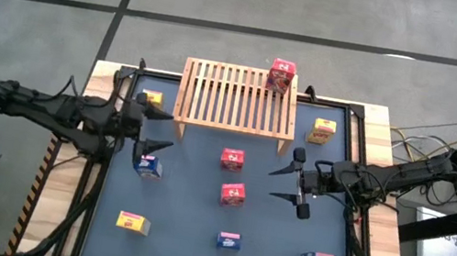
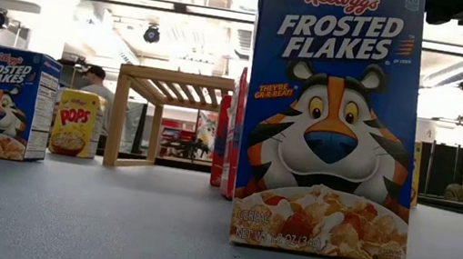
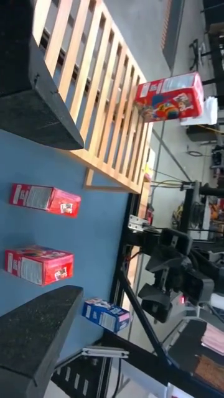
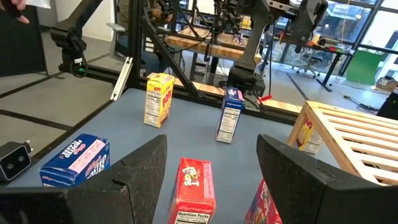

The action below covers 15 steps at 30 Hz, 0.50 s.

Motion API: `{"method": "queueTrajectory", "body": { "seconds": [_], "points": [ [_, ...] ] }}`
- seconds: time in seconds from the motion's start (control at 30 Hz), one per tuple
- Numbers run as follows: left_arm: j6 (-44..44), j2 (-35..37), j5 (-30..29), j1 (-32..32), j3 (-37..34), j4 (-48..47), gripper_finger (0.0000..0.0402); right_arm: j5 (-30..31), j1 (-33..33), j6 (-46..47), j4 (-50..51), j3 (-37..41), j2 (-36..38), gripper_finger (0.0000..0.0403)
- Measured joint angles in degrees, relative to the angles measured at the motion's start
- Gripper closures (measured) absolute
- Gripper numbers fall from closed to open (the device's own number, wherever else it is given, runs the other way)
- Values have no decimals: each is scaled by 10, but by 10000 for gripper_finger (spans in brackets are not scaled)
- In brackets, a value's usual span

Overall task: Stack cereal on shelf
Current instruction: Put the top blue cereal box on the shelf

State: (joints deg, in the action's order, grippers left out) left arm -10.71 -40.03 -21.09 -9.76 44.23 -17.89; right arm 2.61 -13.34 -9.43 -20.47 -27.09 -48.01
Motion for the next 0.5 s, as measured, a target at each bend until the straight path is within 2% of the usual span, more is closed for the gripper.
{"method": "queueTrajectory", "body": {
  "seconds": [0.2,0.5],
  "points": [
    [-5,-42,0,0,0,46,43,0,0,0,0,0,0,165],
    [-3,-108,0,0,0,180,43,0,0,-1,0,0,0,165]
  ]
}}
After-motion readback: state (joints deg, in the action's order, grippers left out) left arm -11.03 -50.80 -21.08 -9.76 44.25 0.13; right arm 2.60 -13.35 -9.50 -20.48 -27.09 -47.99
